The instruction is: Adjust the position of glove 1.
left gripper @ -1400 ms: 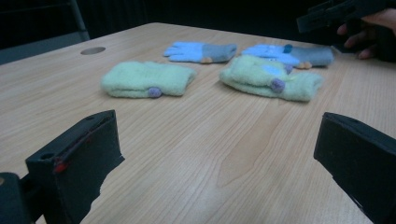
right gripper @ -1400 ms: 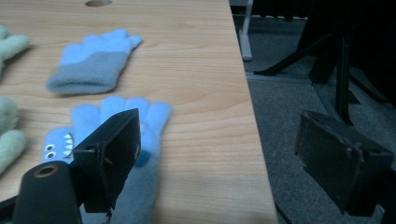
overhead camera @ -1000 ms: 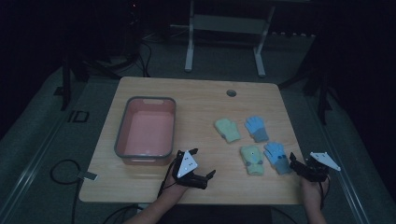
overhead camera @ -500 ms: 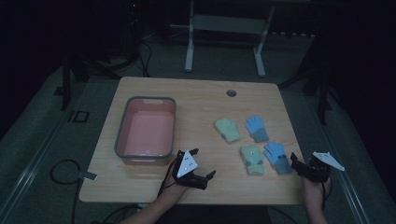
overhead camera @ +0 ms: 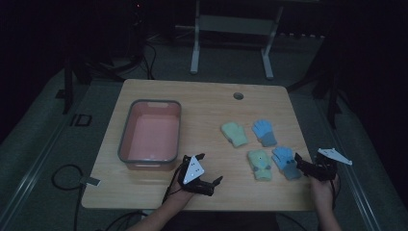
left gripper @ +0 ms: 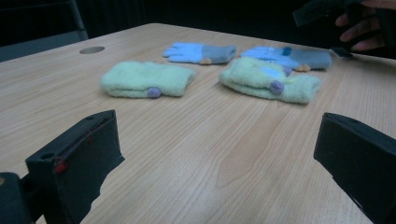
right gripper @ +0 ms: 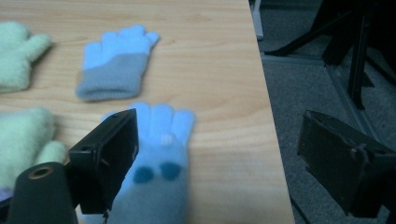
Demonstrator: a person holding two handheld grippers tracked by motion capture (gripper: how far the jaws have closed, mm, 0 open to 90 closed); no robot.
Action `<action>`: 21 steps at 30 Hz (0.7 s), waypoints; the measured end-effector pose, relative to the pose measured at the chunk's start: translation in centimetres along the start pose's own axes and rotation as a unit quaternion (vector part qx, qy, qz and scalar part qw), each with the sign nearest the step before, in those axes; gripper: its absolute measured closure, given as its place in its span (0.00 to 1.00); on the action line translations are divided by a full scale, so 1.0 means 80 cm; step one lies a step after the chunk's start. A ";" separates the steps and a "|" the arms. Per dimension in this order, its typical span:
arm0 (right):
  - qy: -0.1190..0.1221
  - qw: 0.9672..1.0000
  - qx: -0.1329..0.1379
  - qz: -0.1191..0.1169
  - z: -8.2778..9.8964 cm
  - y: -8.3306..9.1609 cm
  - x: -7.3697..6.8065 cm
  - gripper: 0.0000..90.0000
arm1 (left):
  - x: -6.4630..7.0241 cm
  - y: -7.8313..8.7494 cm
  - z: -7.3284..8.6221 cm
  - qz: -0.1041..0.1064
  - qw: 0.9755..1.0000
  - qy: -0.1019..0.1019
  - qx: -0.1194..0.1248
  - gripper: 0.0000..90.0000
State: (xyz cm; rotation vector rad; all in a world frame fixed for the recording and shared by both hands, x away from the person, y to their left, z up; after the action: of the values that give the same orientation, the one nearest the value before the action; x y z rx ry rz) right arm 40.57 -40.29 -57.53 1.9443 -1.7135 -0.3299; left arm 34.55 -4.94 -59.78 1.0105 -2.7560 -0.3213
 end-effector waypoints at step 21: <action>0.025 0.997 0.045 -0.057 -0.109 0.008 -0.042 0.16 | 0.001 0.000 0.000 0.003 1.000 -0.002 -0.002 0.01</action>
State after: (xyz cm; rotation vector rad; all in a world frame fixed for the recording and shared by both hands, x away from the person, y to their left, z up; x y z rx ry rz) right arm 43.87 -35.13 -50.43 2.1020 -1.6164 -0.2472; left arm 34.50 -4.99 -59.81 1.0015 -2.7606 -0.3291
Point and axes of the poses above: each handheld gripper's, and its own axes: y roughly backward along the jaws, z roughly out of its underside, x roughly to its right, the point moved 10 cm from there along -y, roughly forward along the jaws, and after that the axes turned 8 degrees about y, right-handed, at the moved point
